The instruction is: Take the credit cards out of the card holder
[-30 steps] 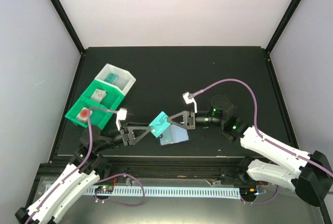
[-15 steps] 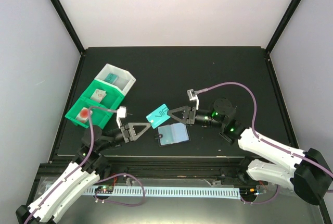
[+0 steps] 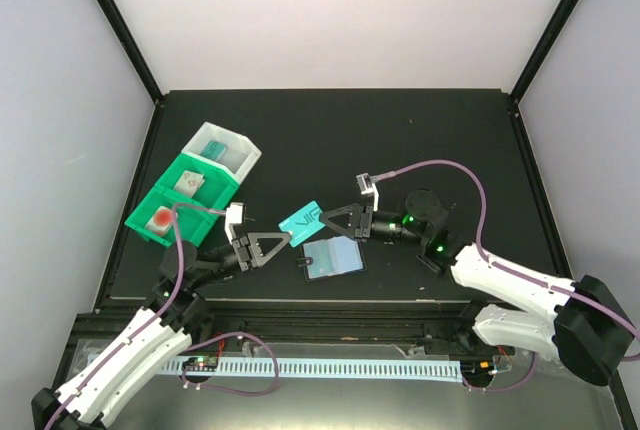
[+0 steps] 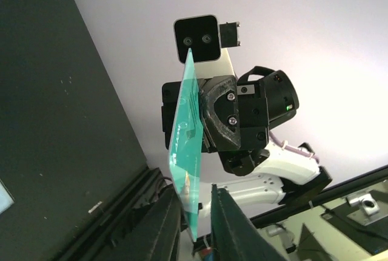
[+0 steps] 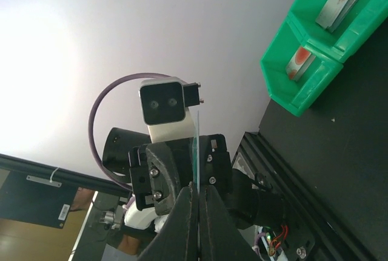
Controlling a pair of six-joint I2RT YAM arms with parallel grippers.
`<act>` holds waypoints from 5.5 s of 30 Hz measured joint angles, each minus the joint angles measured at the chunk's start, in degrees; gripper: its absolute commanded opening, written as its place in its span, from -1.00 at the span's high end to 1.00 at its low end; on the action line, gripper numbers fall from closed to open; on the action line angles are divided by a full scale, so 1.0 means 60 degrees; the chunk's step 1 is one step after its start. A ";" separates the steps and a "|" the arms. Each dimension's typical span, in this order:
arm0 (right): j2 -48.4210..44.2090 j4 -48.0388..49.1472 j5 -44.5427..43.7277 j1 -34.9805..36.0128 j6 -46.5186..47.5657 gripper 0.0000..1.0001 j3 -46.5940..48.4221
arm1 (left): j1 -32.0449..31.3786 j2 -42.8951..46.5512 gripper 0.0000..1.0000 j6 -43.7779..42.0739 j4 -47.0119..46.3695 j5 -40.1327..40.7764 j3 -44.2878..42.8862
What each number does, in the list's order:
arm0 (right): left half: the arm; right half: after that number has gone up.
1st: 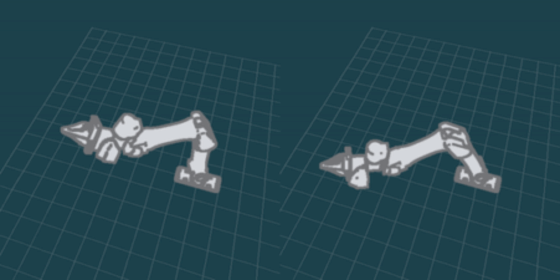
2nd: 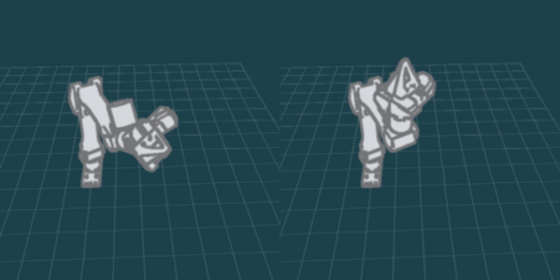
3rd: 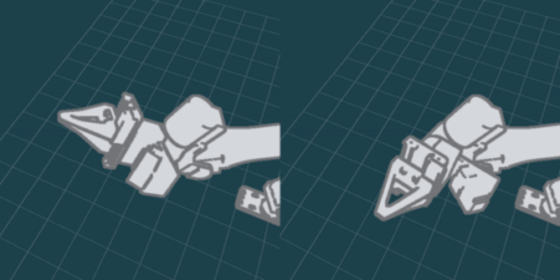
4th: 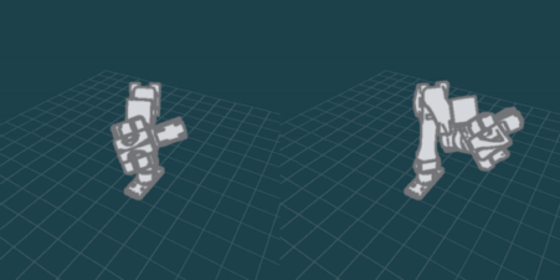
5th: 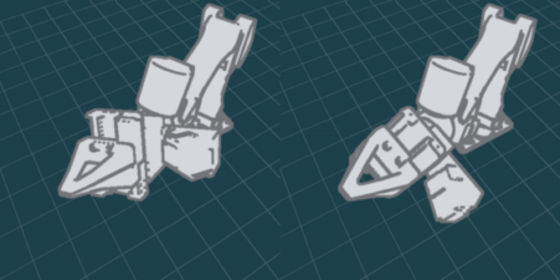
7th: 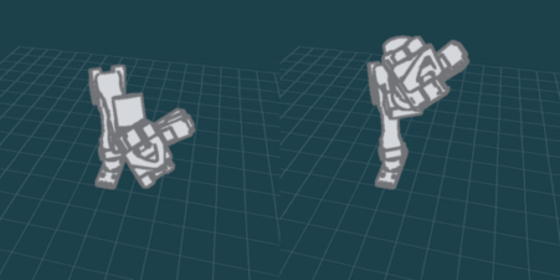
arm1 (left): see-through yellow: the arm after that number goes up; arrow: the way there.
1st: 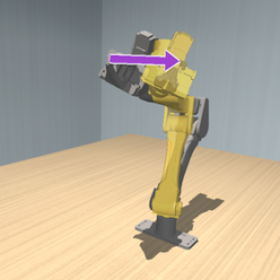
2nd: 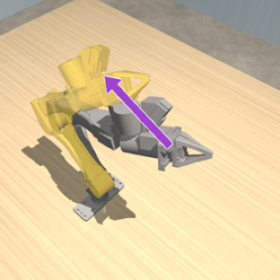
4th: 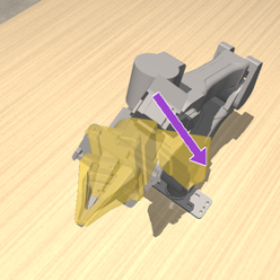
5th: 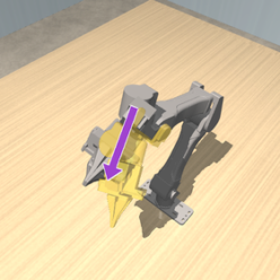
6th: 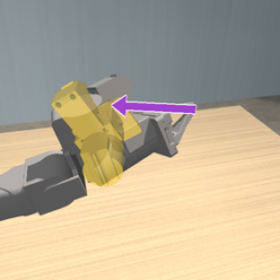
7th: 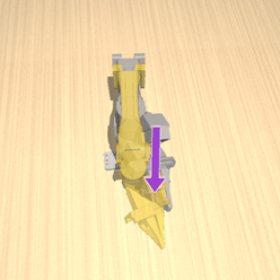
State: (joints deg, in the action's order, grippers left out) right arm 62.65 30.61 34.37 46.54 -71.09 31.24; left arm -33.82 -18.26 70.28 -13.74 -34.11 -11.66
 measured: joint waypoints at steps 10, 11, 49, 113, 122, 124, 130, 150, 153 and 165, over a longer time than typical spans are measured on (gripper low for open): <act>0.0033 0.0193 0.0000 0.0000 -0.0062 0.78 -0.0182 | 0.0000 -0.0036 0.97 0.0295 -0.0211 0.0073 0.0168; 0.0029 0.0193 -0.0004 0.0000 -0.0033 0.66 -0.0186 | 0.0000 -0.0044 0.97 0.0302 -0.0211 0.0073 0.0178; -0.3242 -0.5195 -0.1424 0.0007 0.3821 -1.00 -0.0765 | 0.5082 -0.4809 0.97 -0.3202 0.3996 0.0780 -0.3566; -0.0736 -0.5971 -0.1395 -0.0189 0.4845 -1.00 0.0488 | 0.7785 -1.5365 0.97 -0.2983 0.7297 0.2437 -1.2069; -0.0699 -0.5971 -0.1395 -0.0229 0.4976 -1.00 0.0492 | 0.7836 -1.5657 0.91 -0.3111 0.7311 0.2455 -1.2138; -0.0696 -0.5967 -0.1395 -0.0229 0.4983 -1.00 0.0492 | 0.7836 -1.5671 0.86 -0.3147 0.7326 0.2477 -1.2174; -0.0557 -0.5912 -0.1377 -0.0248 0.4976 -1.00 0.0488 | 0.7872 -1.5671 0.83 -0.3217 0.7304 0.2725 -1.2284; -0.1118 -0.6171 -0.1665 -0.0284 0.5268 -1.00 0.0488 | 0.7898 -1.5551 0.21 -0.3249 0.7322 0.3257 -1.2284; -0.1315 -0.6291 -0.1872 -0.0284 0.5304 -1.00 0.0488 | 0.7898 -1.5256 -0.19 -0.3286 0.7311 0.3249 -1.2262; -0.1861 -0.6685 -0.2182 -0.0321 0.5326 -0.99 0.0452 | 0.7898 -1.2961 -0.98 -0.4218 0.7785 0.3289 -1.1861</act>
State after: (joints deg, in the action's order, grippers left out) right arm 51.48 -9.50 21.28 44.62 -39.13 33.95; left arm 13.56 -96.03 44.97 32.97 -14.37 -82.83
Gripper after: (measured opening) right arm 0.999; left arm 0.988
